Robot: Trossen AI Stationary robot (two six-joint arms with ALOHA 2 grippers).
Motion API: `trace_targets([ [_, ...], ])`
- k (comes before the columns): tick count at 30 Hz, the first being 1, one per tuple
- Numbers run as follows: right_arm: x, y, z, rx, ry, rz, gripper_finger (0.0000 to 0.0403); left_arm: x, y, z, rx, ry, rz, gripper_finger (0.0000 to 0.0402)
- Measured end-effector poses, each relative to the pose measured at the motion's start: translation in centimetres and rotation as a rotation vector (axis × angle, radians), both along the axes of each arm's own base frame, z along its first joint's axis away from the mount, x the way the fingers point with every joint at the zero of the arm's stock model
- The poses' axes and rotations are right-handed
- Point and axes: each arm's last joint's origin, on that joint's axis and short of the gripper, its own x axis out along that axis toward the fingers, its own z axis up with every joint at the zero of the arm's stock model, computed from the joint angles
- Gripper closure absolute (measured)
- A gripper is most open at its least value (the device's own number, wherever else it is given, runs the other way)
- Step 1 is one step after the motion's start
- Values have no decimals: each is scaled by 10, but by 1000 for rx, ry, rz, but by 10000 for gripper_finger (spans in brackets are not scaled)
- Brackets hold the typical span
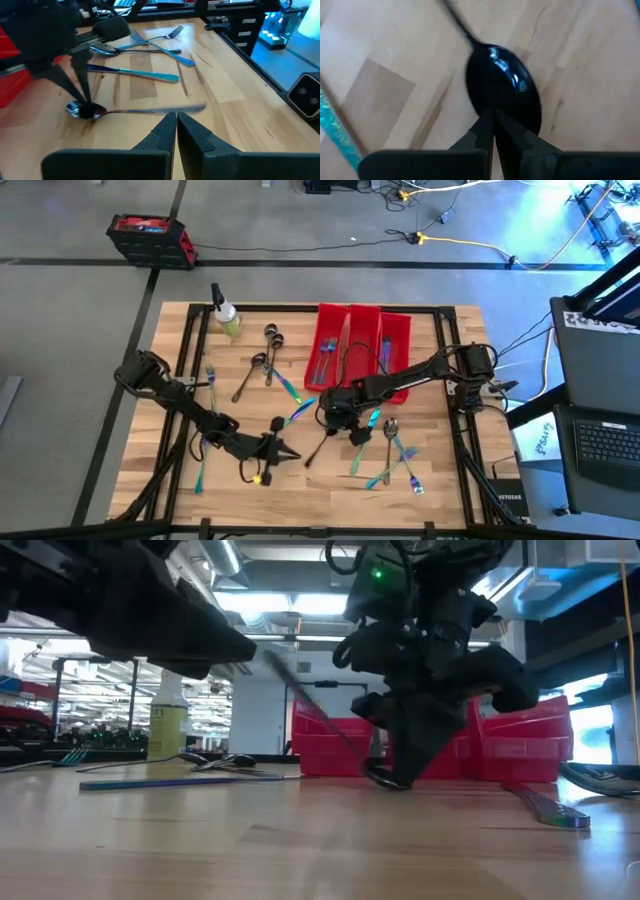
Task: Sort silverware
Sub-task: Put the black spoon into the middle red silverware bin
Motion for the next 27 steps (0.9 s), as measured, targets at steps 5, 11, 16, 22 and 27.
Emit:
trace_targets([
  [5, -1, 1, 0, 32, 16, -2, 403, 1, 5, -1, 25, 4, 80, 401],
  [11, -5, 3, -1, 106, 74, 0, 403, -6, 7, -4, 84, -29, 379, 401],
  [16, -8, 11, -1, 118, 100, 5, 403, -13, -2, -2, 114, -57, 425, 401],
  [22, -9, 19, -1, 148, 139, -74, 403, -16, -4, 2, -157, -109, 527, 401],
  [27, -9, 21, -1, 169, 171, -191, 403, -22, -6, 5, -128, -107, 540, 401],
])
